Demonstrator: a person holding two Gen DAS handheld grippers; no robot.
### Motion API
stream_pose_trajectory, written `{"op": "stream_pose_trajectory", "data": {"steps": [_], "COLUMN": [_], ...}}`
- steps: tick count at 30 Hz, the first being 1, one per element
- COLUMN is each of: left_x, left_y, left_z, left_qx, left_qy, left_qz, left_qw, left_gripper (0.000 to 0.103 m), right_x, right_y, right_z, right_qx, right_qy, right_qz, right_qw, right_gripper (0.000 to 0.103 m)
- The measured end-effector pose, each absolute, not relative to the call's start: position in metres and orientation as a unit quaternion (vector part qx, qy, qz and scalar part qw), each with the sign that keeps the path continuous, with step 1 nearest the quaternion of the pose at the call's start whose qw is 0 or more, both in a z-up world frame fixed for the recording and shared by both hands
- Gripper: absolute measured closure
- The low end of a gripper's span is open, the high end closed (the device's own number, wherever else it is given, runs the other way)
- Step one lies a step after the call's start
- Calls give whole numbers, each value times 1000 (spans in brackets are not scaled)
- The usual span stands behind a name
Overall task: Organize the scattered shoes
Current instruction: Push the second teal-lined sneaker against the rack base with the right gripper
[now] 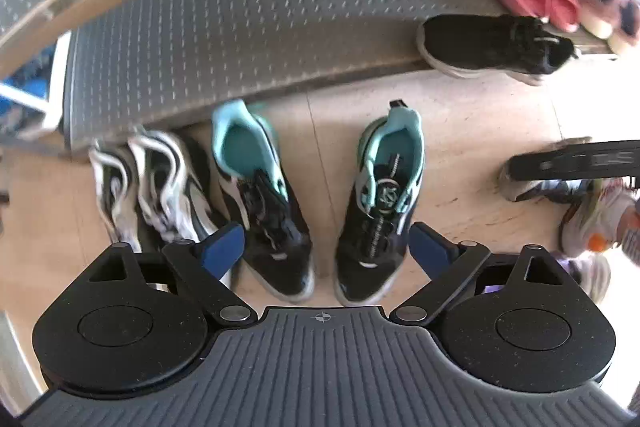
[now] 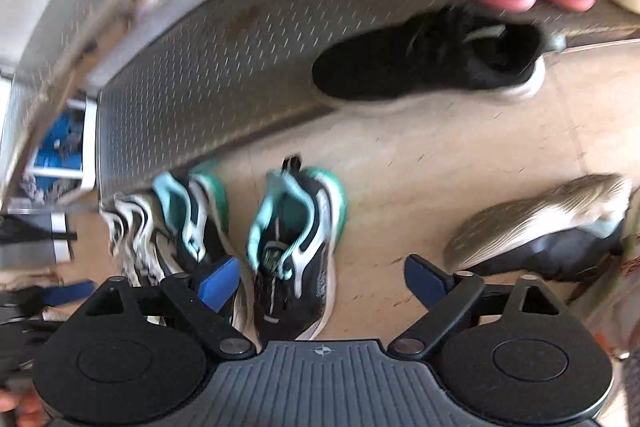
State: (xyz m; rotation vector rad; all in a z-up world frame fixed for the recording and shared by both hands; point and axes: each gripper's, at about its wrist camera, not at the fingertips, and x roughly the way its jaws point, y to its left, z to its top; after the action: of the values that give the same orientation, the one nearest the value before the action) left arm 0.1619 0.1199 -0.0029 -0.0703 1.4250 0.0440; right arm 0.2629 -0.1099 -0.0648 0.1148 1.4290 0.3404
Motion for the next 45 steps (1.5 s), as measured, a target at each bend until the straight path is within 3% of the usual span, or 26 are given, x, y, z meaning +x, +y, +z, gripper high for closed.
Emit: {"op": "stream_pose_trajectory", "data": {"steps": [4, 10, 14, 21, 22, 23, 28, 35, 41, 45], "left_x": [172, 175, 173, 177, 177, 178, 180, 187, 189, 189], "left_y": [126, 152, 175, 213, 218, 222, 231, 229, 229, 226], "left_z": [-35, -31, -1, 12, 16, 21, 40, 42, 42, 43], "left_qx": [-39, -67, -88, -103, -106, -110, -130, -116, -120, -113], "left_qy": [686, 694, 653, 630, 627, 621, 600, 596, 595, 596], "left_qz": [-8, 5, 16, 73, 80, 85, 95, 97, 102, 97], "left_qw": [727, 717, 752, 766, 768, 771, 784, 788, 788, 789], "left_gripper": [17, 16, 13, 13, 13, 13, 13, 13, 13, 13], "right_x": [251, 269, 283, 276, 276, 277, 283, 287, 301, 297], "right_y": [-84, -47, -30, -15, -17, -17, 4, 42, 44, 44], "right_z": [-77, -125, -156, -211, -213, -213, -201, -201, -204, -202], "right_qx": [0, 25, 57, -38, -18, -5, 46, 35, 103, 102], "right_qy": [628, 661, 650, 659, 662, 665, 658, 644, 643, 644], "right_qz": [159, 90, 47, -3, -2, 2, 49, 79, -3, 6], "right_qw": [761, 745, 756, 751, 749, 746, 750, 760, 759, 758], "right_gripper": [39, 41, 57, 55, 79, 81, 81, 81, 80, 73]}}
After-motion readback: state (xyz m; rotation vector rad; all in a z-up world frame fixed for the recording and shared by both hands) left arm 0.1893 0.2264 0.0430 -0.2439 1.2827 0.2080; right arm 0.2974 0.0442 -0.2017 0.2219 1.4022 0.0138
